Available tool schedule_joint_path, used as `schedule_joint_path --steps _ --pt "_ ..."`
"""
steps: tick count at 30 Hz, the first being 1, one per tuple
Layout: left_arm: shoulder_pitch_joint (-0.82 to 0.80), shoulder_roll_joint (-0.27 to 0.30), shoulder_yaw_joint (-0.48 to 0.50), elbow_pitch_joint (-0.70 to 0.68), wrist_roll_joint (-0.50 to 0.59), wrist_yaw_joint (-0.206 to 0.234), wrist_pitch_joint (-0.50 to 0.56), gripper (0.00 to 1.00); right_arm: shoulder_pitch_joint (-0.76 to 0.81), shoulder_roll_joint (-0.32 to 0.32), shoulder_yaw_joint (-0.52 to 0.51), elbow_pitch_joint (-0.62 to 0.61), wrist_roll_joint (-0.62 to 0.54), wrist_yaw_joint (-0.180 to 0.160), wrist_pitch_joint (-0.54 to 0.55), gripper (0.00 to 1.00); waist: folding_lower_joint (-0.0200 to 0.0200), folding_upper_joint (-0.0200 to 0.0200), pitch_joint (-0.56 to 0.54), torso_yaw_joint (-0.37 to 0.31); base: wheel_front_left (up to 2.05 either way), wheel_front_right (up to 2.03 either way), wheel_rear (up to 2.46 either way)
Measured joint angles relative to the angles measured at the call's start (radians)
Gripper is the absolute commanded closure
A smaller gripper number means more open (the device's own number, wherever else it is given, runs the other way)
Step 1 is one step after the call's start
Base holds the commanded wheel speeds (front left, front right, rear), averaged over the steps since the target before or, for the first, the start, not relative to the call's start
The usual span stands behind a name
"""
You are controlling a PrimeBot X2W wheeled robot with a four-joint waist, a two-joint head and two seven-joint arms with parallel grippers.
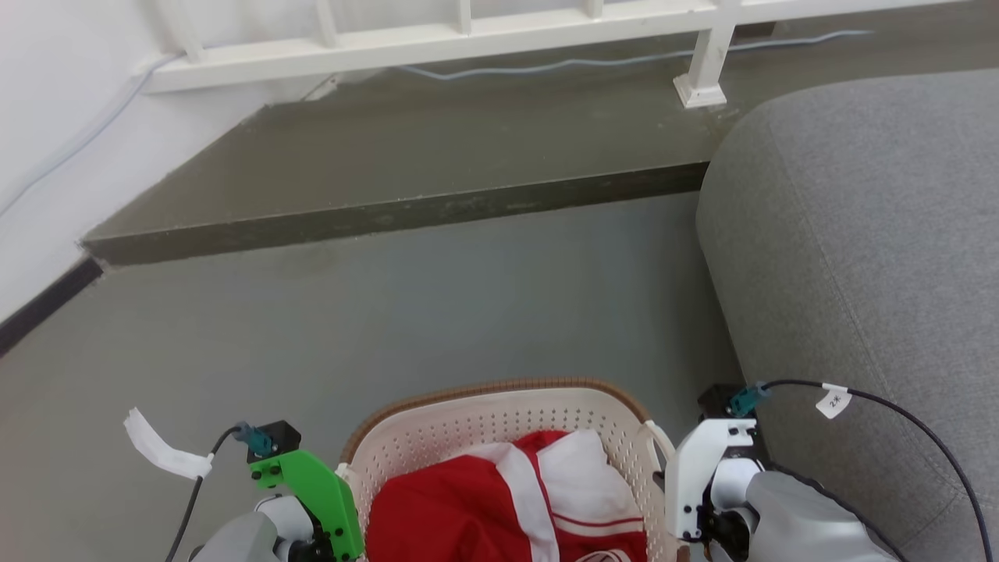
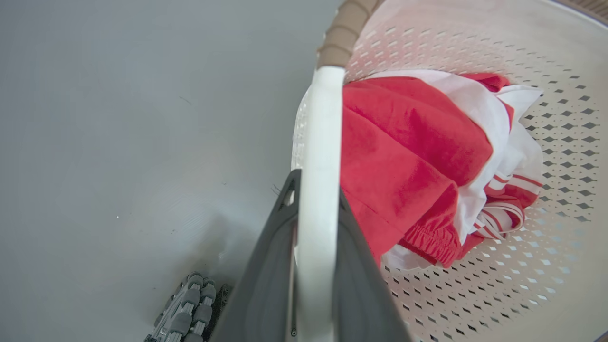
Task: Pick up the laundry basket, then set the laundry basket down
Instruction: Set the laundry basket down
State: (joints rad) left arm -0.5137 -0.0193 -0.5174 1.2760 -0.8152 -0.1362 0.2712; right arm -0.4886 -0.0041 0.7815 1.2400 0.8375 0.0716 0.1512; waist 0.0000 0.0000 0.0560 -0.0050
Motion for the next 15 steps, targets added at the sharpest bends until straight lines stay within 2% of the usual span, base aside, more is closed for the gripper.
schedule_joint_path --steps 15 --pt "-0.082 0.014 -0.002 -0.029 0.003 0.0 -0.07 1.0 -0.101 -0.003 0.0 -0.019 0.0 -0.021 -0.042 1.0 0.0 0.0 0.122 -0.006 0.0 0.0 0.0"
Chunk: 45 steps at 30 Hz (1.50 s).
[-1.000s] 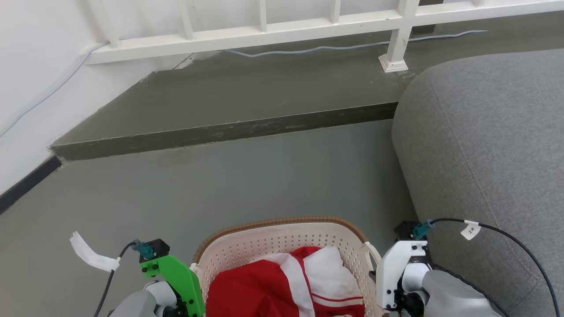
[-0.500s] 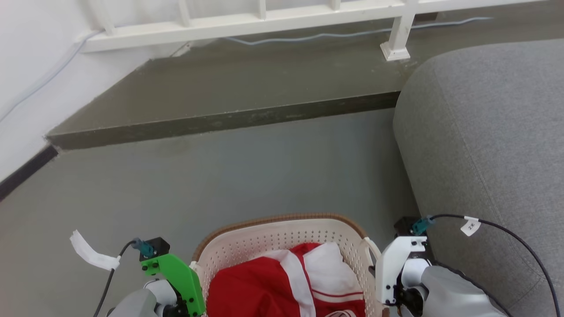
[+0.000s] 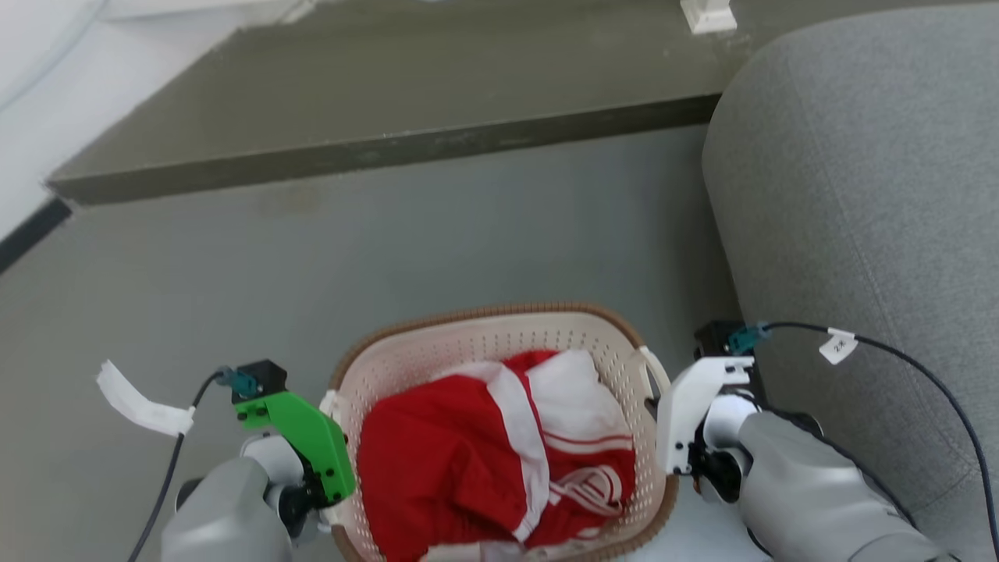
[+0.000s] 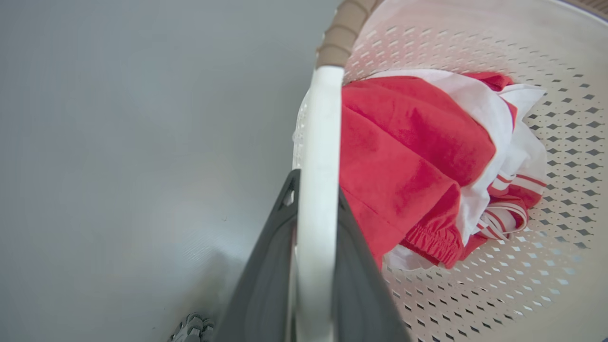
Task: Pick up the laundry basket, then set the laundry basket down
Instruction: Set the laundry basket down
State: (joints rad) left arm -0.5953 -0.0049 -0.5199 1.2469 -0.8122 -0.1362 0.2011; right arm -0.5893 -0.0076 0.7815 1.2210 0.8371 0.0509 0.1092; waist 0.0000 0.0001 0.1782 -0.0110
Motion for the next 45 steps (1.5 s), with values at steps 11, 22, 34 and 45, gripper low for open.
schedule_joint_path --steps 11,22,34,45 --pt "-0.097 0.021 -0.003 -0.032 0.021 0.0 -0.059 1.0 -0.108 0.0 0.0 -0.013 -0.01 -0.031 -0.049 1.0 0.0 0.0 0.14 -0.009 0.0 0.0 0.0" --pt "-0.197 0.046 -0.004 -0.059 0.035 0.0 -0.109 1.0 -0.221 0.0 0.0 -0.024 -0.03 -0.052 -0.101 1.0 0.0001 0.0 0.281 -0.015 0.0 0.0 0.0" --pt "-0.281 0.061 -0.003 -0.067 0.043 0.0 -0.144 1.0 -0.32 0.0 0.0 -0.033 -0.049 -0.071 -0.144 1.0 0.0002 0.0 0.424 -0.016 0.0 0.0 0.0" --pt "-0.365 0.078 0.001 -0.083 0.052 0.0 -0.186 1.0 -0.413 -0.002 0.003 -0.04 -0.064 -0.086 -0.185 1.0 0.0001 0.0 0.56 -0.015 0.0 0.0 0.0"
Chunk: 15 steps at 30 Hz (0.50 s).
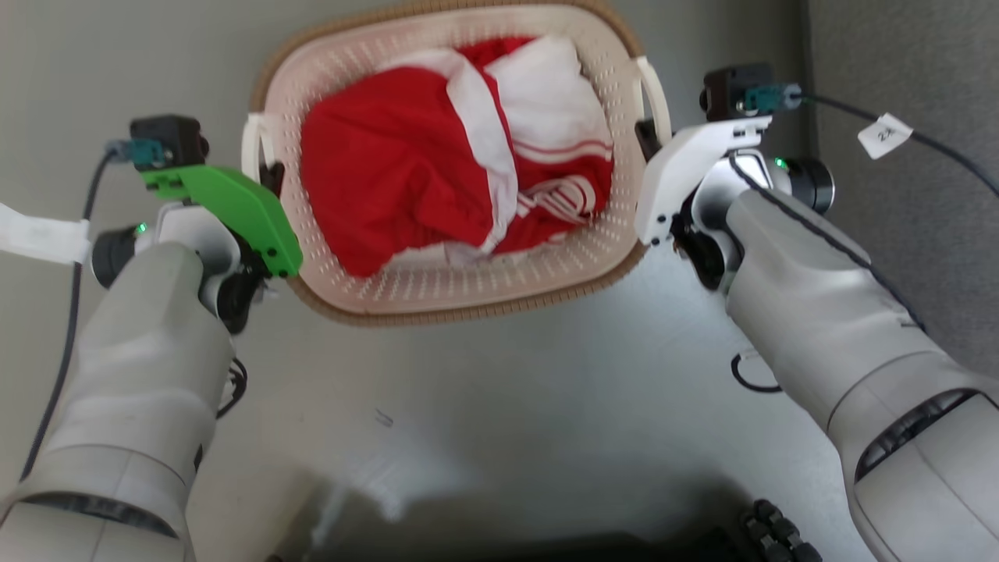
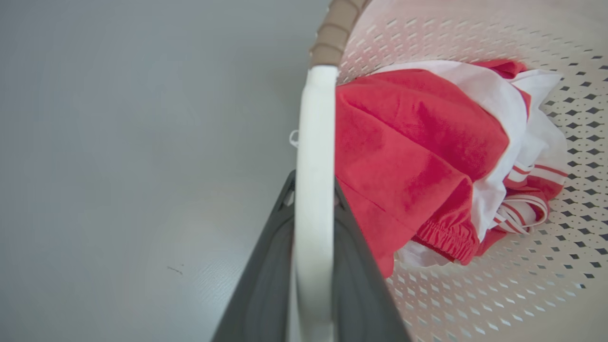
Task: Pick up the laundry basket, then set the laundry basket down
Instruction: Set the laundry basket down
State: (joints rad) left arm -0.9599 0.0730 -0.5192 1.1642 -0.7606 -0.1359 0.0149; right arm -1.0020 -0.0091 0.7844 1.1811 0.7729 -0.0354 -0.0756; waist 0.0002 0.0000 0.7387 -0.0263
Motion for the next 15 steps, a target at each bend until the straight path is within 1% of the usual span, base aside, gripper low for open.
schedule_joint_path --steps 15 --pt "-0.093 0.012 0.001 -0.003 0.018 0.0 -0.047 1.0 -0.094 0.0 -0.008 0.005 -0.001 -0.01 -0.047 1.0 -0.0001 0.0 0.147 -0.003 0.0 0.0 0.0"
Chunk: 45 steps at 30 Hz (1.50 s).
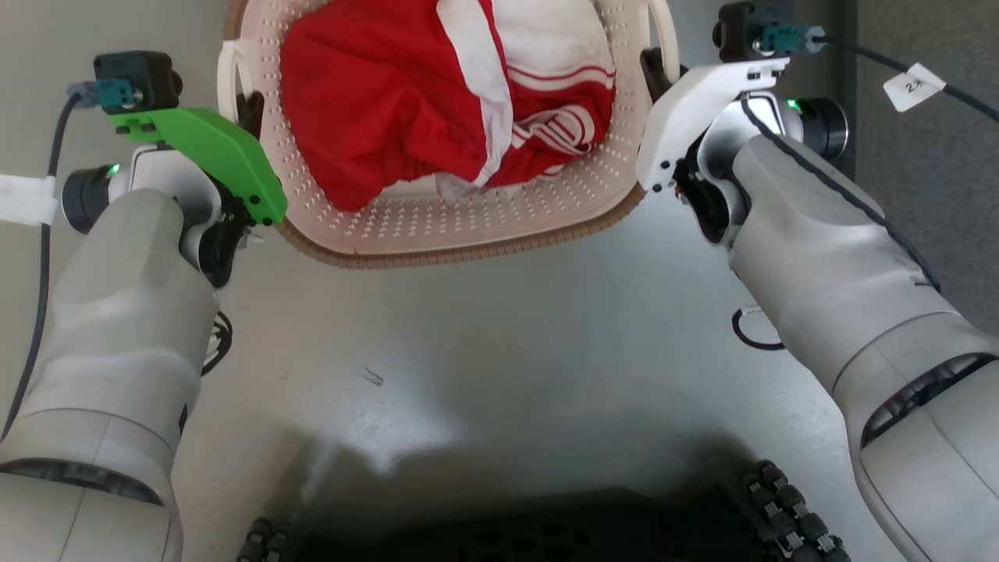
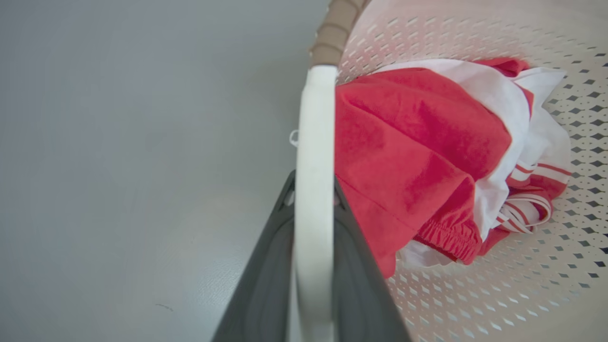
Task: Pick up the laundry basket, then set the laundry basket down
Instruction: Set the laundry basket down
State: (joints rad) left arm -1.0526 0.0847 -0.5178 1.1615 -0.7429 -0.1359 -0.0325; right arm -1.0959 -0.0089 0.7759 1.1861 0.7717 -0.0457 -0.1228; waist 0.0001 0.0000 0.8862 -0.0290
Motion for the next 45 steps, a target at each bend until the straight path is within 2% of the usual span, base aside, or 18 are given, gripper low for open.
schedule_joint_path --steps 16,25,40,41,42,43,44,45 --pt "-0.077 0.001 -0.001 0.006 0.012 0.0 -0.035 1.0 -0.072 -0.002 -0.018 0.017 0.0 -0.002 -0.032 1.0 0.0 0.0 0.094 0.0 0.0 0.0 0.0" --pt "-0.117 0.021 0.0 -0.001 0.016 -0.005 -0.079 1.0 -0.116 0.0 -0.026 0.011 0.0 -0.001 -0.065 1.0 -0.0002 0.0001 0.134 -0.005 0.0 0.0 0.0" --pt "-0.129 0.017 -0.001 0.013 0.017 -0.006 -0.096 1.0 -0.123 0.005 -0.025 0.016 0.003 0.002 -0.072 1.0 -0.0001 0.0 0.135 -0.009 0.0 0.0 0.0" --pt "-0.13 0.016 -0.001 0.015 0.017 -0.006 -0.096 1.0 -0.123 0.005 -0.025 0.017 0.003 0.002 -0.072 0.72 -0.0001 0.0 0.134 -0.009 0.0 0.0 0.0" --pt "-0.131 0.014 -0.001 0.017 0.017 -0.006 -0.096 0.8 -0.123 0.004 -0.025 0.02 0.003 0.002 -0.072 0.64 -0.0001 0.0 0.133 -0.008 0.0 0.0 0.0" --pt "-0.131 0.012 -0.001 0.023 0.017 -0.006 -0.096 0.56 -0.123 0.001 -0.026 0.023 0.003 0.005 -0.072 0.58 -0.0001 0.0 0.132 -0.007 0.0 0.0 0.0" --pt "-0.13 0.012 -0.001 0.032 0.017 -0.005 -0.094 0.0 -0.123 -0.005 -0.026 0.026 0.005 0.007 -0.072 0.42 -0.0001 0.0 0.131 -0.007 0.0 0.0 0.0" --pt "-0.129 0.013 -0.001 0.041 0.017 -0.005 -0.094 0.0 -0.123 -0.011 -0.026 0.03 0.008 0.011 -0.072 0.33 -0.0001 0.0 0.129 -0.006 0.0 0.0 0.0"
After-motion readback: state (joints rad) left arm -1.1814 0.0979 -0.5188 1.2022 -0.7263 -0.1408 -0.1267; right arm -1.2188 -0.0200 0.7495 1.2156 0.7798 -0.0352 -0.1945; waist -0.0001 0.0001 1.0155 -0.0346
